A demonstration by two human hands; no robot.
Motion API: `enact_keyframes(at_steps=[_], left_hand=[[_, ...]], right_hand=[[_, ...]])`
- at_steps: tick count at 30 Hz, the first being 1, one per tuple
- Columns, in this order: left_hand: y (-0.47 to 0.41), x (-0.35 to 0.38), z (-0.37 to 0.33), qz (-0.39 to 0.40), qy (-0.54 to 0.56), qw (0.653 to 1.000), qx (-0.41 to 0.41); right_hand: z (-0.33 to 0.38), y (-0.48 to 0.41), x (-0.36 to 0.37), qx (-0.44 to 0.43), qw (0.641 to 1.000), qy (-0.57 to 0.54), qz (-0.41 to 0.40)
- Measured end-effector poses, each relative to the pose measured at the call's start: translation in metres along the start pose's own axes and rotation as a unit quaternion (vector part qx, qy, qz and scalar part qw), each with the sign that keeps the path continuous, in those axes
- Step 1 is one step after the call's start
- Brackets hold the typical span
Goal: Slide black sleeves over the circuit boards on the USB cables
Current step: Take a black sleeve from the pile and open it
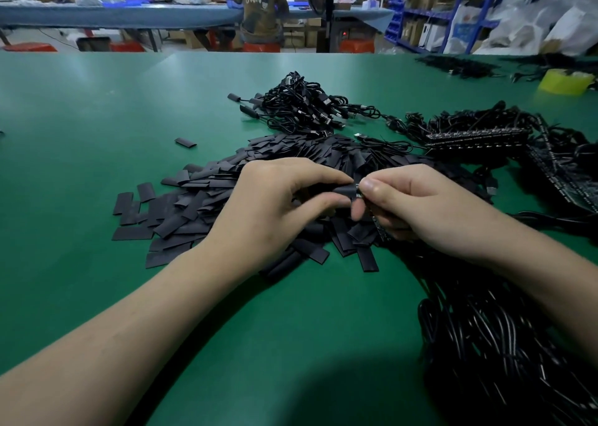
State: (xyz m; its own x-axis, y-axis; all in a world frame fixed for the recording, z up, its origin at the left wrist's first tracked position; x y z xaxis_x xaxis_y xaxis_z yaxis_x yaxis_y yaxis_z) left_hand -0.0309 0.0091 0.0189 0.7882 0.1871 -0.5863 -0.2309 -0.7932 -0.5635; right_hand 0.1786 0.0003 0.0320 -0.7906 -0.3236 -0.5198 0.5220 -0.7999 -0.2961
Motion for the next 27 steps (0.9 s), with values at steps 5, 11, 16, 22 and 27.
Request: enact_keyframes(at_steps=[5,11,16,22,27], left_hand=[[0.0,0.0,0.001,0.004,0.071,0.996,-0.056],[0.0,0.001,0.003,0.015,0.135,0.987,-0.082],[0.001,0.001,0.002,0.018,0.111,0.992,-0.063],[-0.001,-0.002,-0.002,-0.002,0.059,0.997,-0.049],[-0.001,-0.003,-0.005,-0.021,0.072,0.996,-0.055]], right_hand=[[0.009,0.002,-0.002,-0.13,0.973,0.138,-0.133],[0.016,0.007,-0.002,-0.196,0.945,0.219,-0.146],[0.016,0.007,-0.001,-0.193,0.946,0.218,-0.141],[0.014,0.004,0.0,-0.163,0.963,0.162,-0.14],[0.012,0.002,-0.019,-0.083,0.989,0.037,-0.12]])
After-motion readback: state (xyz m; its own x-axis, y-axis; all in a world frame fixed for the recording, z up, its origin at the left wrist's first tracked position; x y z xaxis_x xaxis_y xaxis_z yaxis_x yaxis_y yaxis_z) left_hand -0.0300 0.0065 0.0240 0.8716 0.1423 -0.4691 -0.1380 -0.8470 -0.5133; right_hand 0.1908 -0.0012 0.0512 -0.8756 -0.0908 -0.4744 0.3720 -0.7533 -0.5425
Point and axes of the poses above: each hand's wrist, its own y-axis away from the middle knuckle, its own x-axis out of the palm, z = x × y, the point moved 1 cm from there along -y, towards the middle knuckle, and after that the axes turned 14 degrees about -x, right-handed, at the moved point
